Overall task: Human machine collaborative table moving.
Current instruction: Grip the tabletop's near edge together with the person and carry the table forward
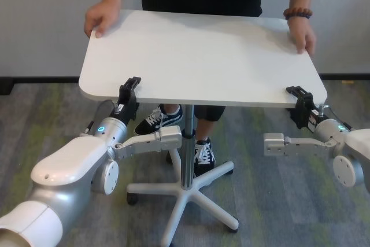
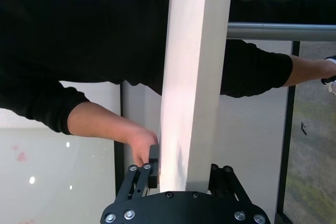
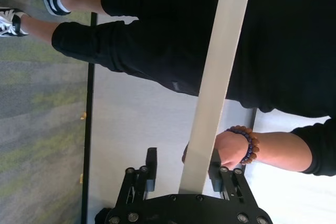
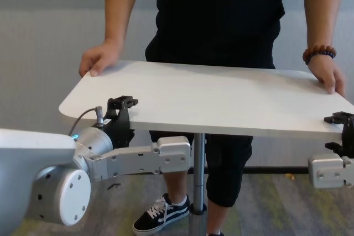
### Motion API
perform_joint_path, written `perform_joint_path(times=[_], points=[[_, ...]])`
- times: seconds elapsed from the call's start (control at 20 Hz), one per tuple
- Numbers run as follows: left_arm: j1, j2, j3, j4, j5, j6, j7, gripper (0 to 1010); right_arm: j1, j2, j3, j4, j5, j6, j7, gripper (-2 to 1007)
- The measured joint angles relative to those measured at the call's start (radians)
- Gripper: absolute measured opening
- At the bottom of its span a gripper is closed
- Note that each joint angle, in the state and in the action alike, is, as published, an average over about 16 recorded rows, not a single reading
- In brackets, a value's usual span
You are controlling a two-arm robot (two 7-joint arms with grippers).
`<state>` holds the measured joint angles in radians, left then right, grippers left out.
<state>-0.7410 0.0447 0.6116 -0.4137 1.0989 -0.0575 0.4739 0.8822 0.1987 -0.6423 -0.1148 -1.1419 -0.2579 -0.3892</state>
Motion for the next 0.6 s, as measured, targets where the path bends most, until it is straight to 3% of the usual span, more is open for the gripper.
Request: perform_joint_path(times=[0.6], points=[[0.0, 0.0, 0.0, 0.0, 0.0, 0.0, 0.0, 826, 0.0, 0.0, 0.0, 0.0, 0.0, 0.0, 0.0, 889]])
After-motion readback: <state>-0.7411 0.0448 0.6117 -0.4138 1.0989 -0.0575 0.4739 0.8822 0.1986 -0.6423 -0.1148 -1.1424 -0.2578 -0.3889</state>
